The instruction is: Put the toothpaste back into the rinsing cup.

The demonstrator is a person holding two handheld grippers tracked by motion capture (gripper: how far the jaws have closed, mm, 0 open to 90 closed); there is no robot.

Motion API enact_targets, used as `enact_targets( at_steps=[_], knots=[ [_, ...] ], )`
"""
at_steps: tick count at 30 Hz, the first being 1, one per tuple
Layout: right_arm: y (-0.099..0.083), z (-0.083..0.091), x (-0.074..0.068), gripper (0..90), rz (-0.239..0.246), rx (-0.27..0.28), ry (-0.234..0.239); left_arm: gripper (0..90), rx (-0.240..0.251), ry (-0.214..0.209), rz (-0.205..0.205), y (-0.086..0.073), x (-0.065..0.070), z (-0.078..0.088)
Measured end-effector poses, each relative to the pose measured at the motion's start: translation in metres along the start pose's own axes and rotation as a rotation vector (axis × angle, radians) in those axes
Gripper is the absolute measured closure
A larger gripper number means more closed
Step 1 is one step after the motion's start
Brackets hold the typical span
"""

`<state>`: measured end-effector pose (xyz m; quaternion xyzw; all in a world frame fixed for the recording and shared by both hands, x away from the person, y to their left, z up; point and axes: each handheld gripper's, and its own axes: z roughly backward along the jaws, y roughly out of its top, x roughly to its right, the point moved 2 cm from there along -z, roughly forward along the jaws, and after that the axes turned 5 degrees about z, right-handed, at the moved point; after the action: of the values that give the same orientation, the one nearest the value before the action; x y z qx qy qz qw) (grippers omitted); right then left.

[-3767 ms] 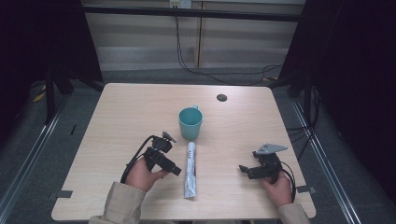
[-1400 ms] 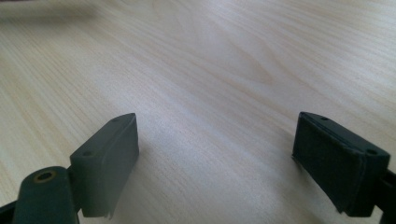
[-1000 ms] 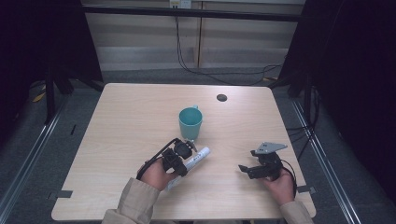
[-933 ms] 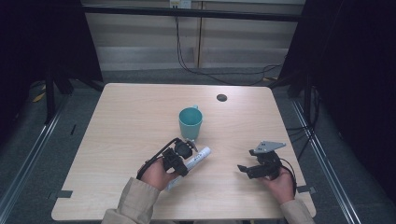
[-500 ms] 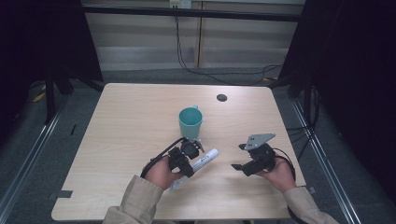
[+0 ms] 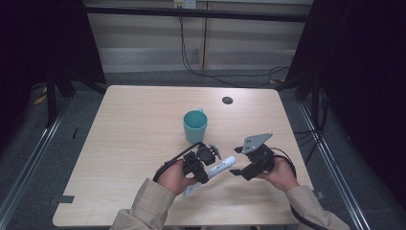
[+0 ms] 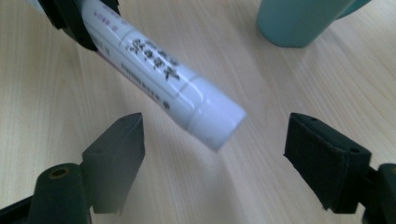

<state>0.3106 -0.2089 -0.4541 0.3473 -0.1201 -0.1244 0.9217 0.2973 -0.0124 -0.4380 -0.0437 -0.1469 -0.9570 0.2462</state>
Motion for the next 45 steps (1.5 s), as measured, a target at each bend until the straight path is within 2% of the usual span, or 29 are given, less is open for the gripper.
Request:
enact_targets(
  at_steps=[11, 12, 17, 21, 25, 28, 30, 33, 34, 36, 37, 38, 39, 40, 45],
  knots=[
    [0.008, -0.014, -0.009, 25.0, 0.048, -0.046, 0.071, 75.5, 0.005, -0.018, -0.039, 0.007, 0.007, -0.003],
    [0.007, -0.017, -0.011, 27.5, 0.059, -0.054, 0.087, 75.5, 0.009, -0.018, -0.042, 0.008, 0.008, -0.002],
    [0.007, -0.021, -0.013, 30.7, 0.078, -0.068, 0.097, 75.5, 0.009, -0.025, -0.042, 0.008, 0.007, -0.003],
    [0.009, -0.023, -0.019, 41.3, 0.129, -0.099, 0.116, 75.5, 0.015, -0.04, -0.059, 0.01, 0.007, -0.002],
    [0.007, -0.022, -0.02, 52.9, 0.169, -0.13, 0.121, 74.6, 0.032, -0.035, -0.048, 0.01, 0.007, -0.002],
    [0.005, -0.02, -0.024, 60.6, 0.176, -0.128, 0.112, 71.1, 0.044, -0.042, -0.038, 0.009, 0.003, -0.001],
    [0.006, -0.021, -0.03, 64.6, 0.201, -0.13, 0.108, 68.2, 0.04, -0.041, -0.037, 0.008, 0.003, -0.002],
    [0.005, -0.023, -0.033, 66.5, 0.203, -0.137, 0.112, 63.9, 0.049, -0.019, -0.039, 0.006, 0.001, -0.004],
    [0.005, -0.024, -0.033, 67.1, 0.204, -0.136, 0.108, 61.1, 0.05, -0.001, -0.042, 0.006, 0.0, -0.003],
    [0.004, -0.023, -0.033, 67.8, 0.192, -0.15, 0.102, 49.4, 0.076, 0.02, -0.041, 0.005, -0.002, 0.002],
    [0.002, -0.022, -0.032, 68.0, 0.184, -0.161, 0.098, 46.9, 0.081, 0.015, -0.032, 0.003, -0.002, 0.003],
    [0.001, -0.021, -0.031, 68.0, 0.182, -0.162, 0.091, 46.1, 0.073, 0.014, -0.049, 0.002, -0.003, 0.005],
    [0.001, -0.021, -0.031, 68.0, 0.182, -0.162, 0.091, 43.5, 0.073, 0.014, -0.049, 0.002, -0.003, 0.005],
    [-0.003, -0.019, -0.029, 68.0, 0.175, -0.169, 0.076, 40.7, 0.091, 0.023, -0.059, 0.0, -0.004, 0.008],
    [-0.008, -0.014, -0.026, 67.9, 0.162, -0.175, 0.06, 36.3, 0.105, 0.048, -0.062, -0.005, -0.008, 0.012]
  ],
)
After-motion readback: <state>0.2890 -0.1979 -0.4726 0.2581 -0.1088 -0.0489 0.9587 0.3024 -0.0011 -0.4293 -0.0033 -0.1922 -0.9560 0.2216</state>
